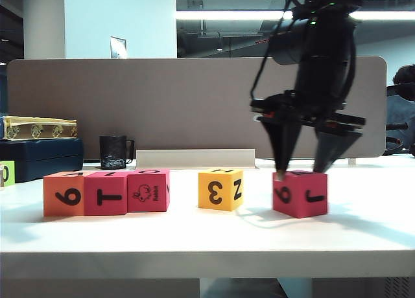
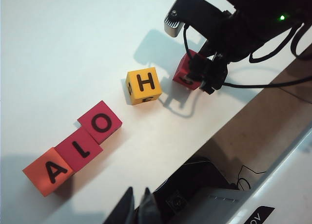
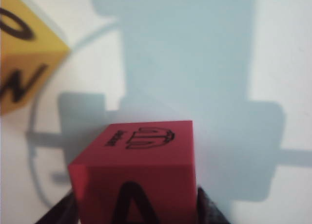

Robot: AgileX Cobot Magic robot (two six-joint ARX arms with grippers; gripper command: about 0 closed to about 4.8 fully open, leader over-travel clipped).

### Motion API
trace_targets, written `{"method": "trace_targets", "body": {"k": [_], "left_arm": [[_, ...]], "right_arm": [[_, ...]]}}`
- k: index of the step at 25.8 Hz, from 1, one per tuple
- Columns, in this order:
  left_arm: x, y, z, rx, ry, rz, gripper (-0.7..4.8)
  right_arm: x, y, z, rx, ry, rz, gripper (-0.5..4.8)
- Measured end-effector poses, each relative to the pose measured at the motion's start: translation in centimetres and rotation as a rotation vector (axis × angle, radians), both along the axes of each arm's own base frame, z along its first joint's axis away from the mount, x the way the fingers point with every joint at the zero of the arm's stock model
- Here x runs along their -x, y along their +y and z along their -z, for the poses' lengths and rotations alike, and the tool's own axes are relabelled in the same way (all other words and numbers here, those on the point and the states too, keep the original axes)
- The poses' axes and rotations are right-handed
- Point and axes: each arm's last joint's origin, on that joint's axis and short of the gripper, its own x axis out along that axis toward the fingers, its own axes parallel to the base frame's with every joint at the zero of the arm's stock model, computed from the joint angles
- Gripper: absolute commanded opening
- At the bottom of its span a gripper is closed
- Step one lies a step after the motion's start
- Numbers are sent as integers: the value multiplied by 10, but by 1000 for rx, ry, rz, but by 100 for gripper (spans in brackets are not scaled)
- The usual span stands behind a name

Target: Select the appropriate blocks from the scattered letter blocks on the table and arrange them in a row to spell out "ALOHA".

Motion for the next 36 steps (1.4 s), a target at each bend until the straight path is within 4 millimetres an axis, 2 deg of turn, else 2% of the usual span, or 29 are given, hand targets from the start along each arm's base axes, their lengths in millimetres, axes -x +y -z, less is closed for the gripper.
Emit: {"method": "trace_targets", "body": {"k": [2,3,4,11,12,13,14,15,16,19,29,31,33,34,36], "left_arm": [[0,0,0,0,0,0,17],[0,0,0,0,0,0,17],[0,0,0,0,0,0,18],[0,0,0,0,1,0,17],[0,0,0,0,1,0,18],[0,0,0,0,1,0,18],[0,0,0,0,1,0,17],[0,0,0,0,1,0,18],[0,0,0,0,1,0,18],[0,0,0,0,1,0,18],[0,0,0,-1,2,0,18],[1,1,1,-6,12,0,17],[2,1,1,-11,24,0,18],[2,1,2,-12,27,0,17],[2,1,2,-13,27,0,17]], "right_arm": [[0,4,0,-28,-12,-3,285],[0,9,-1,-37,-21,-9,245],[-1,11,0,-47,-34,-6,236],[-4,18,2,-71,-42,-5,234],[-4,18,2,-73,-42,-4,241],[-4,18,2,-73,-42,-4,274],[-4,18,2,-75,-45,-5,311],[-4,18,3,-76,-46,-5,393],[-6,19,5,-78,-45,-6,416],[-7,21,8,-71,-30,-4,428],[-18,26,-35,-115,-123,-12,430],[-19,26,-43,-80,-143,-1,342],[-18,23,-43,-27,-139,4,166],[-16,22,-42,-1,-130,3,109],[-14,17,-40,63,-112,-3,88]]}}
